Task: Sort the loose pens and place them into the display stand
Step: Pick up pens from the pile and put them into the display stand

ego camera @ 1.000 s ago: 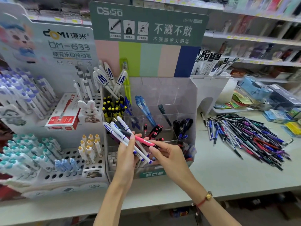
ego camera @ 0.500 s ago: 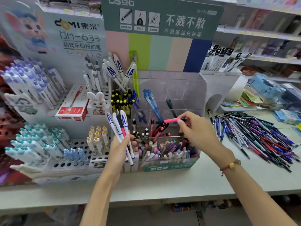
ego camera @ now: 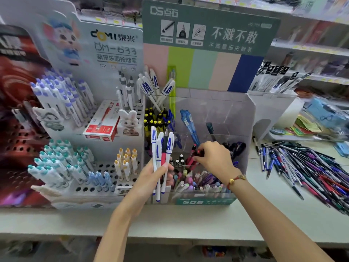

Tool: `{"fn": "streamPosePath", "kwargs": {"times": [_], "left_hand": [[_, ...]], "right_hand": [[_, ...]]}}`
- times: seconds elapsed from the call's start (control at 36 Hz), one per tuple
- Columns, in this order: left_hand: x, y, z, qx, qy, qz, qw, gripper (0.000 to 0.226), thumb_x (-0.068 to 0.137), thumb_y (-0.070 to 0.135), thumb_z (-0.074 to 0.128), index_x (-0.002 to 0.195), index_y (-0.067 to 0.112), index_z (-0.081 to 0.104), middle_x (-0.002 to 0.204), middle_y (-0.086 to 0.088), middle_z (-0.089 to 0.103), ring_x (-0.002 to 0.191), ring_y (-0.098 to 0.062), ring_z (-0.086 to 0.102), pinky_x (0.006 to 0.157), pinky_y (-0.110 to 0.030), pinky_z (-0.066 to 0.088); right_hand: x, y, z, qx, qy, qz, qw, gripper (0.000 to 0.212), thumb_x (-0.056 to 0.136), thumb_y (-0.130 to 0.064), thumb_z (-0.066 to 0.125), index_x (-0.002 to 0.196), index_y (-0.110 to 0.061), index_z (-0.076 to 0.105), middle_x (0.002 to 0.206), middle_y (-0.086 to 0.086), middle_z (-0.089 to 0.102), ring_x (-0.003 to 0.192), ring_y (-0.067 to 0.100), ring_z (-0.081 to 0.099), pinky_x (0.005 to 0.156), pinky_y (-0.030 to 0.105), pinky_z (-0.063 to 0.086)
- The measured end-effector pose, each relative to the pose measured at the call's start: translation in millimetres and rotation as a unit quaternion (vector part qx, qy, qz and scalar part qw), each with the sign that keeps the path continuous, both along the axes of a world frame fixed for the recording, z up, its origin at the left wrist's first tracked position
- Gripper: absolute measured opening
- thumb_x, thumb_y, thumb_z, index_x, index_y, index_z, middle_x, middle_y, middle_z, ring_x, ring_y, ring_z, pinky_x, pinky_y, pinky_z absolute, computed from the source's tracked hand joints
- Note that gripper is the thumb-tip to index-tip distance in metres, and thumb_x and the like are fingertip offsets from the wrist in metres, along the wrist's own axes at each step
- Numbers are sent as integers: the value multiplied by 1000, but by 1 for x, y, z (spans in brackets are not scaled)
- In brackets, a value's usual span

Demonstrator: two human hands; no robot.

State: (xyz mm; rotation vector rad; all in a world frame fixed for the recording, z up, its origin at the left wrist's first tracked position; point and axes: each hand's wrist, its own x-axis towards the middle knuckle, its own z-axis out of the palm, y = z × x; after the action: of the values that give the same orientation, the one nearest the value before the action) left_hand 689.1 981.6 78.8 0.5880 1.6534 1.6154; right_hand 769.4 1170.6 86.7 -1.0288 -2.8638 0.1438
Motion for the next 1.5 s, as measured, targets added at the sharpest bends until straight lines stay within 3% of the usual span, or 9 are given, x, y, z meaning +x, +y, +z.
{"fn": "streamPosePath", "kwargs": {"times": [0.11, 0.19, 0.36, 0.56, 0.69, 0.83, 0.89, 1.11, 1.5], "left_hand": [[1, 8, -5, -13, 72, 0, 997, 26, 102, 17, 42, 125, 26, 48, 86, 3, 59, 62, 5, 57, 61, -14, 51], [5, 17, -10, -36, 141, -33, 989, 30, 102, 22, 40, 130, 33, 39, 98, 7, 58, 85, -2, 56, 69, -14, 46], [8, 28, -7, -36, 161, -50, 985, 37, 103, 33, 36, 139, 34, 32, 124, 20, 47, 119, -1, 44, 95, -24, 36], [3, 26, -4, -26, 119, -59, 991, 37, 103, 31, 32, 140, 33, 32, 125, 12, 48, 111, -3, 50, 73, -3, 43], [6, 24, -2, -17, 88, -42, 995, 37, 104, 28, 32, 140, 25, 37, 99, 0, 56, 79, -7, 53, 63, -18, 52], [7, 26, -1, -35, 140, -43, 989, 45, 103, 36, 28, 147, 27, 31, 126, 3, 46, 119, -12, 48, 87, -18, 39], [7, 26, 5, -29, 131, -49, 990, 42, 103, 37, 29, 144, 29, 31, 127, 13, 43, 112, 5, 46, 82, -6, 37], [4, 21, 11, 44, 57, 17, 997, 32, 103, 32, 32, 132, 29, 47, 121, 10, 62, 116, -8, 57, 96, -19, 45], [-32, 5, 22, 107, 70, 133, 983, 17, 103, 22, 32, 102, 20, 49, 97, 0, 68, 71, -7, 68, 63, -21, 54]], "right_hand": [[3, -25, 18, -167, 218, -5, 961, 37, 87, -56, 56, 97, -21, 57, 64, -8, 58, 56, 9, 54, 55, 26, 40], [-8, -49, 35, -410, 203, 3, 889, 57, 74, -71, 52, 104, -23, 52, 74, -6, 62, 50, 0, 53, 52, 20, 41], [-22, -45, 32, -500, 260, -26, 826, 25, 87, -34, 69, 98, -11, 67, 80, -2, 69, 50, -3, 56, 50, 13, 42], [-16, -36, 39, -598, 242, 1, 764, 25, 97, -17, 56, 113, 0, 63, 91, 7, 70, 64, 7, 64, 67, 15, 55], [-18, -36, 42, -545, 223, 6, 808, 21, 97, -16, 55, 108, 0, 63, 92, 11, 70, 55, 5, 63, 54, 15, 51], [-20, -38, 44, -510, 208, 24, 834, 21, 95, -22, 58, 107, -6, 64, 89, 6, 70, 56, 4, 61, 53, 16, 49], [-21, -37, 45, -491, 222, 32, 842, 20, 93, -22, 62, 103, -5, 64, 84, 6, 70, 56, 6, 60, 55, 17, 51], [-23, -29, 50, -376, 244, 97, 888, 23, 95, -29, 58, 96, -6, 62, 75, 4, 65, 57, 3, 55, 53, 18, 41], [-84, -24, 127, -176, 704, 36, 687, 17, 96, -15, 58, 83, -20, 49, 70, -3, 60, 57, 5, 60, 51, 19, 52]]}}
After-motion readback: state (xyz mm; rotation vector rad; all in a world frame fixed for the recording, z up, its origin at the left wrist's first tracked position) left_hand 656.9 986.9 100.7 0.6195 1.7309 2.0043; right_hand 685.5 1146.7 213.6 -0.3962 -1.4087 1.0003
